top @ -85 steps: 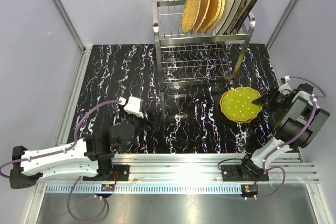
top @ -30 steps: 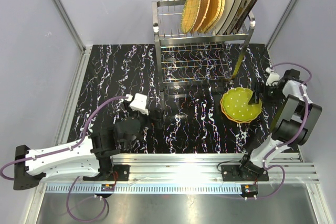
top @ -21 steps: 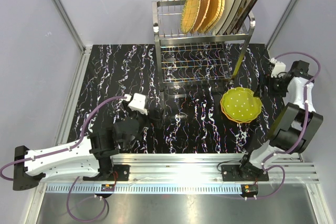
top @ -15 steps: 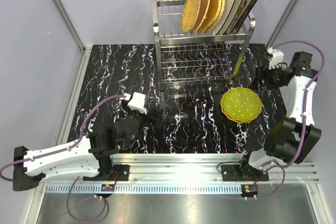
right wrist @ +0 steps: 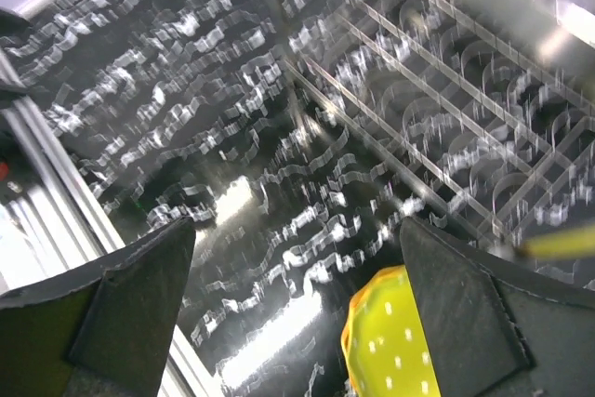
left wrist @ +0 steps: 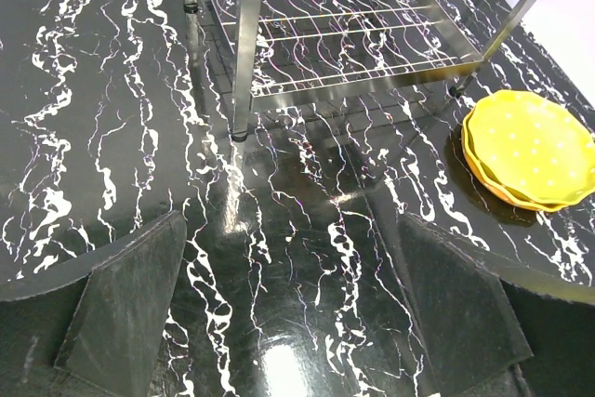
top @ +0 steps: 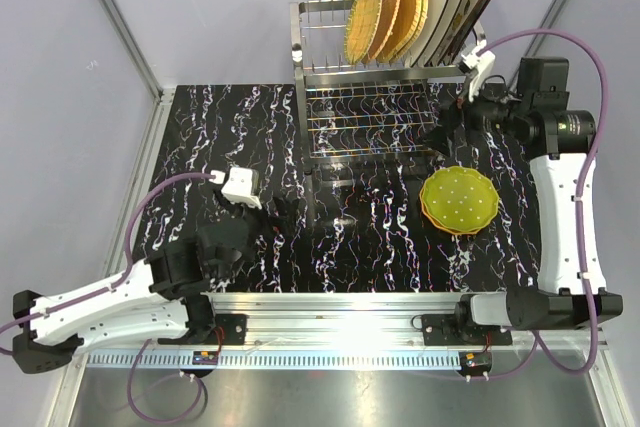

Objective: Unload the plates from the dish rack
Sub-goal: Grab a plate with the right arm

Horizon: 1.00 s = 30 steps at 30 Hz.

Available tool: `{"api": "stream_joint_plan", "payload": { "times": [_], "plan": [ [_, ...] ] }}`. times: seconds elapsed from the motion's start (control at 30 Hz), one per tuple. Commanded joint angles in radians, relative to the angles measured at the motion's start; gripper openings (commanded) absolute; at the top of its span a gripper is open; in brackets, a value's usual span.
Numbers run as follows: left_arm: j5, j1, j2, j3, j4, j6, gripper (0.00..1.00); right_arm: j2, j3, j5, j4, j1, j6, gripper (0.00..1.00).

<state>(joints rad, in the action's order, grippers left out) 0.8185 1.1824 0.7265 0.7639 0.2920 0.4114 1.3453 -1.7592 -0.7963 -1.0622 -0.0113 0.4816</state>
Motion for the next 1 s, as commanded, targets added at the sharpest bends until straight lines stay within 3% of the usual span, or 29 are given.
{"api": "stream_joint_plan", "payload": {
  "times": [0.0,0.3,0.5,0.6,0.7,0.73,0.83,0.97],
  "plan": [
    [0.007,-0.004,-0.027,0.037,0.006,0.041,0.99,0.031,-0.137,-0.001,0.013,0.065,-0.118,1.00],
    [0.028,-0.006,-0.068,0.018,0.038,0.087,0.99,0.161,-0.377,-0.050,0.188,0.122,-0.408,1.00],
    [0.039,-0.006,-0.075,0.017,0.050,0.102,0.99,0.271,-0.497,0.058,0.251,0.200,-0.574,0.98],
    [0.042,-0.006,-0.073,0.020,0.056,0.102,0.99,0.313,-0.543,0.161,0.280,0.244,-0.627,0.94],
    [0.050,-0.006,-0.073,0.025,0.073,0.110,0.99,0.353,-0.598,0.380,0.292,0.344,-0.653,0.92],
    [0.051,-0.006,-0.073,0.025,0.078,0.116,0.99,0.362,-0.609,0.531,0.298,0.396,-0.659,0.92],
    [0.059,-0.006,-0.082,0.022,0.091,0.130,0.99,0.409,-0.663,0.781,0.323,0.461,-0.657,0.97],
    [0.071,-0.006,-0.096,0.015,0.117,0.147,0.99,0.511,-0.752,0.968,0.349,0.517,-0.661,1.00]
  ]
}}
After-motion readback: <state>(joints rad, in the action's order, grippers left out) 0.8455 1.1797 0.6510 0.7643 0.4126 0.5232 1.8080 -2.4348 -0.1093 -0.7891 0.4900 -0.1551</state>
